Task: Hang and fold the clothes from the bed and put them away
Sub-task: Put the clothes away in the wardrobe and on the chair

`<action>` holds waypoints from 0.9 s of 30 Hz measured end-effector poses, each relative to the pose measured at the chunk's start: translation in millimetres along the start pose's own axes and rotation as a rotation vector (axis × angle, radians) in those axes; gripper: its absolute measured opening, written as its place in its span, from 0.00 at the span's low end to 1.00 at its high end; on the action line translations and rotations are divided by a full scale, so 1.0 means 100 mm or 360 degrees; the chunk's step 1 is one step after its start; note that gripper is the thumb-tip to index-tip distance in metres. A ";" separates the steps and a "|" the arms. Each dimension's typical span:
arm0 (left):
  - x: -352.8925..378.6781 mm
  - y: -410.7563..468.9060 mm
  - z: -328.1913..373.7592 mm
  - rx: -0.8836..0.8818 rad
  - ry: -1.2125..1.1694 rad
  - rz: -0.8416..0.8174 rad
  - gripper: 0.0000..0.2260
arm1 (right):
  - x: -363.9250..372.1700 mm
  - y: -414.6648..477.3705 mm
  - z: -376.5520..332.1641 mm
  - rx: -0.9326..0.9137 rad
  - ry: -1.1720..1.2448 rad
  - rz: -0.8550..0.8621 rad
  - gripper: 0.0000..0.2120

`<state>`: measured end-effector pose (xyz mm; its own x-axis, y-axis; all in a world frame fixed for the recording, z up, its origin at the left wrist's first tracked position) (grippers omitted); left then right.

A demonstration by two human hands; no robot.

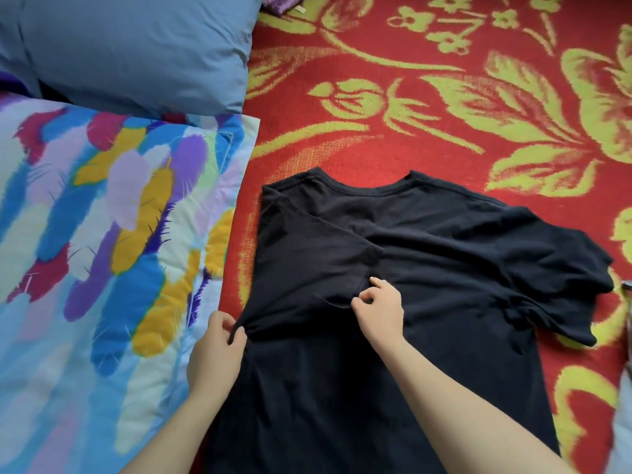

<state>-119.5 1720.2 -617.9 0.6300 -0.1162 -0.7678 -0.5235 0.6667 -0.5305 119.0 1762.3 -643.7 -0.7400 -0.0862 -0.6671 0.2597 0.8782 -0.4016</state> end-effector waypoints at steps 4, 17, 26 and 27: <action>0.13 -0.17 0.08 0.0114 0.0572 0.0092 0.23 | -0.04 -0.15 0.01 -0.0087 -0.0564 -0.0139 0.14; 0.99 -0.99 0.39 0.1288 0.1381 -0.0411 0.29 | -1.86 0.09 1.65 0.1313 0.0821 0.1141 0.25; 1.13 -0.96 0.51 0.0873 0.1518 -0.0838 0.32 | -2.10 0.30 1.74 0.1528 0.1657 0.0761 0.06; 1.11 -0.94 0.57 0.0812 0.1534 -0.0914 0.32 | -2.14 0.32 1.72 0.1439 0.1643 0.0873 0.03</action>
<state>32.5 1687.0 -633.1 -0.0986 -0.8389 -0.5353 0.1098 0.5255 -0.8437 392.2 1728.1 -621.4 -0.4267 0.8582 -0.2854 0.6495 0.0713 -0.7570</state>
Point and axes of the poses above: each hand's wrist, its own y-axis towards the middle knuckle, its own x-axis out of the palm, z = x × y, the point moved 2 cm from there along y, towards the middle knuckle, and after that the axes turned 7 degrees about -x, right-handed, at the moved point
